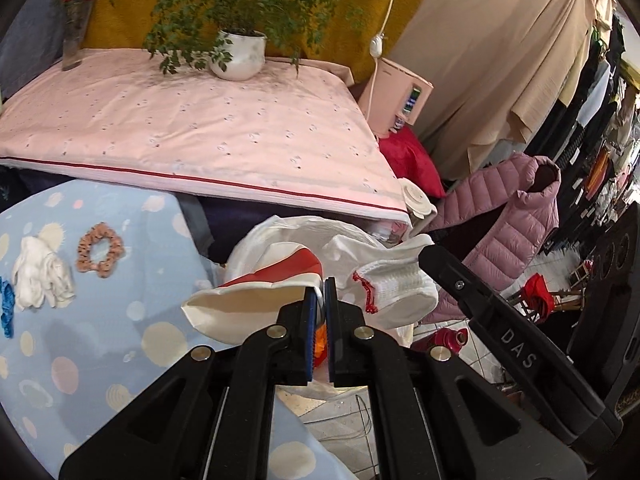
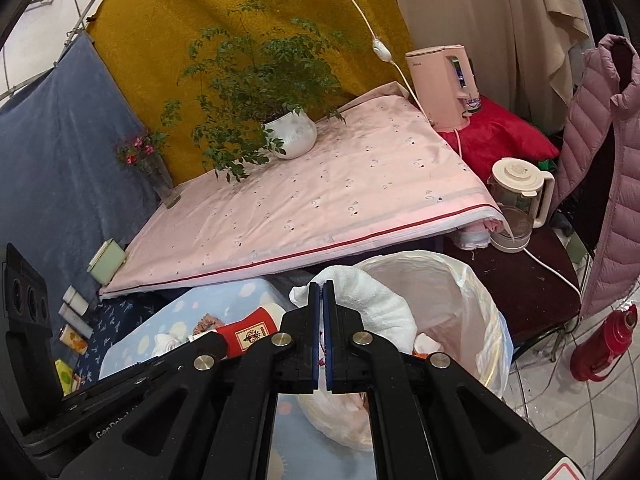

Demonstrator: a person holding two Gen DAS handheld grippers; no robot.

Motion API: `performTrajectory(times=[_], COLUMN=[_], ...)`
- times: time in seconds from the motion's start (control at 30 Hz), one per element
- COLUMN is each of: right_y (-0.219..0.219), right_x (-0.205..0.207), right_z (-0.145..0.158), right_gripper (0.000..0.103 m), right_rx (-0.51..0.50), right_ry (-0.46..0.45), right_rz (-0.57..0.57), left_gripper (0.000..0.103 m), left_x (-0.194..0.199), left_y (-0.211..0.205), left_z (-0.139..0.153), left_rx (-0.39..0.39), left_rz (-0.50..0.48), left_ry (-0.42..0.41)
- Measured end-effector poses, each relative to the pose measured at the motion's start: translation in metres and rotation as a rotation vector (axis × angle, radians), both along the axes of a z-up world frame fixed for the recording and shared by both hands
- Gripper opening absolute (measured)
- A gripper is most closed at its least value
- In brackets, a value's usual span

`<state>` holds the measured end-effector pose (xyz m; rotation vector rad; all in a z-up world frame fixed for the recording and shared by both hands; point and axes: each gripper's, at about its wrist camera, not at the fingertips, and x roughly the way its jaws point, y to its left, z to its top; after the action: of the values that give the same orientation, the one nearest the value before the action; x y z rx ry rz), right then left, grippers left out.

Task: Collect trash
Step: 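Carry the Santa hat and white glove over the bin and release both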

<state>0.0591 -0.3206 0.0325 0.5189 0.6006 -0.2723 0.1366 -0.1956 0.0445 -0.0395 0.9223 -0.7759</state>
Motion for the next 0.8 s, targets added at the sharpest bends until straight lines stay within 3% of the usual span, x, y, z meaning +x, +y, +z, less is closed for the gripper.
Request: performTrajectory(times=[0.07, 0.13, 0.2, 0.3, 0.6, 0.8], right_y=[-0.004, -0.007, -0.01, -0.013, 0.0, 0.02], right_x=[-0.002, -0.004, -0.005, -0.008, -0.005, 0.003], right_z=[-0.002, -0.004, -0.005, -0.006, -0.009, -0.009], right_gripper=[0.009, 0.011, 0.015, 0.025, 0.038, 0.041], right_rx=[0.0, -0.007, -0.009, -0.007, -0.013, -0.034], right_ry=[0.006, 0.01, 0.013, 0.013, 0.023, 0.037], right_rz=[-0.011, -0.024, -0.028, -0.041, -0.02, 0.019], left_gripper=[0.007, 0.03, 0.043, 0.044, 0.044, 0.044], left_x=[0.0, 0.001, 0.001, 0.003, 0.005, 0.007], left_y=[-0.007, -0.01, -0.008, -0.004, 0.015, 0.033], left_z=[-0.003, -0.005, -0.006, -0.008, -0.012, -0.011], left_rx=[0.006, 0.017, 0.023, 0.033, 0.057, 0.054], left_rz=[0.004, 0.011, 0.041, 0.056, 0.105, 0.142], left_ry=[0.007, 0.009, -0.001, -0.004, -0.022, -0.034])
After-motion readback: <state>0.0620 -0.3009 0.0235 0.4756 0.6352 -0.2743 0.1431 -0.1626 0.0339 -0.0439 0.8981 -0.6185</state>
